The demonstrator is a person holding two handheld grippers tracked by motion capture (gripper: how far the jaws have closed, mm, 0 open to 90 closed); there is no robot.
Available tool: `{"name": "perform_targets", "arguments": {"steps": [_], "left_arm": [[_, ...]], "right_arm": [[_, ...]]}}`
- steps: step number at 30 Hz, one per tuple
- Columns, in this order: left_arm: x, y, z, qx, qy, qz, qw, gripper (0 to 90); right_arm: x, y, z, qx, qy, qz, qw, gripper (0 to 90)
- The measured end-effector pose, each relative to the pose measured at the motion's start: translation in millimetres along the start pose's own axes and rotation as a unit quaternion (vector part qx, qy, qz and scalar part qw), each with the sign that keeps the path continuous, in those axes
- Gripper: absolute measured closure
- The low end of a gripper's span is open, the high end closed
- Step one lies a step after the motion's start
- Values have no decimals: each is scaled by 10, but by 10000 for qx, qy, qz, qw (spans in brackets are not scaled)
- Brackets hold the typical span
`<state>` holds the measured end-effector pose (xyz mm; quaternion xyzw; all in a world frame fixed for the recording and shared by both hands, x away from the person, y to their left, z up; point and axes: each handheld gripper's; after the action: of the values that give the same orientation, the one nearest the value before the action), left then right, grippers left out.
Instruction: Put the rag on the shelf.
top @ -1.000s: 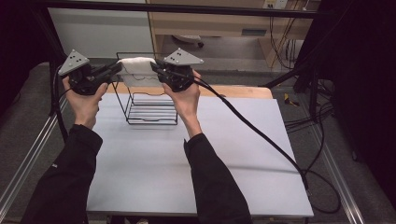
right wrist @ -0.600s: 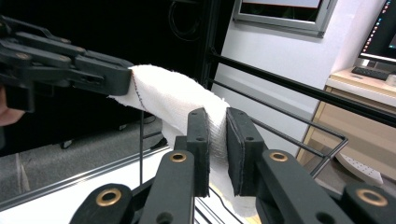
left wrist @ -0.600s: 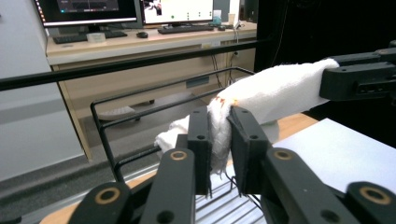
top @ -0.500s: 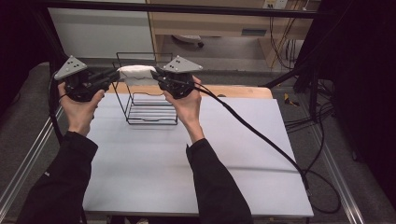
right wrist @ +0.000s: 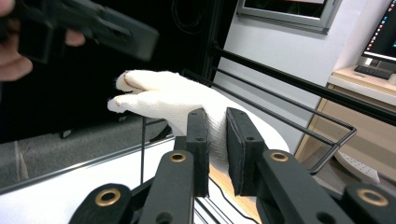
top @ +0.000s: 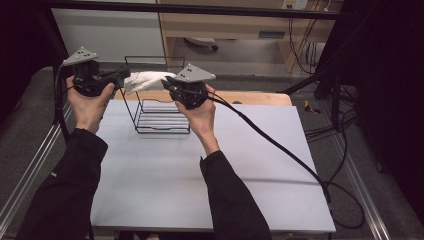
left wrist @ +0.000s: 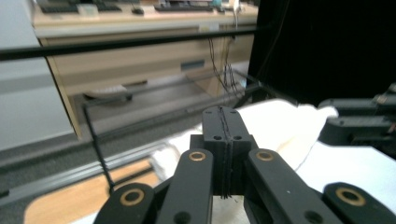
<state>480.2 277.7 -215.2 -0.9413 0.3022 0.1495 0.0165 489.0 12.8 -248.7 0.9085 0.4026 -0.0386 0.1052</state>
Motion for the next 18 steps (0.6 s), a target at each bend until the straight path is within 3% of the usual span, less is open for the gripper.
{"name": "perform_targets", "arguments": {"steps": [9, 18], "left_arm": [[116, 29, 245, 85, -250, 130, 9996, 900], [149, 27, 317, 156, -229, 106, 9996, 900]], "right_arm": [[-11, -3, 51, -6, -127, -99, 9999, 770], [-66, -1, -8, 212, -83, -223, 9995, 591]]}}
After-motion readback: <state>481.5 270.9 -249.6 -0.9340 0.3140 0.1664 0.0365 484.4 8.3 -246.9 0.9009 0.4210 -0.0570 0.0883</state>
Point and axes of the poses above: each handheld gripper's, and its own axes: x roughly forward along the jaws, z roughly out of its underside, y roughly to its right, and after that the axes turned 1 degree about z, right-handed
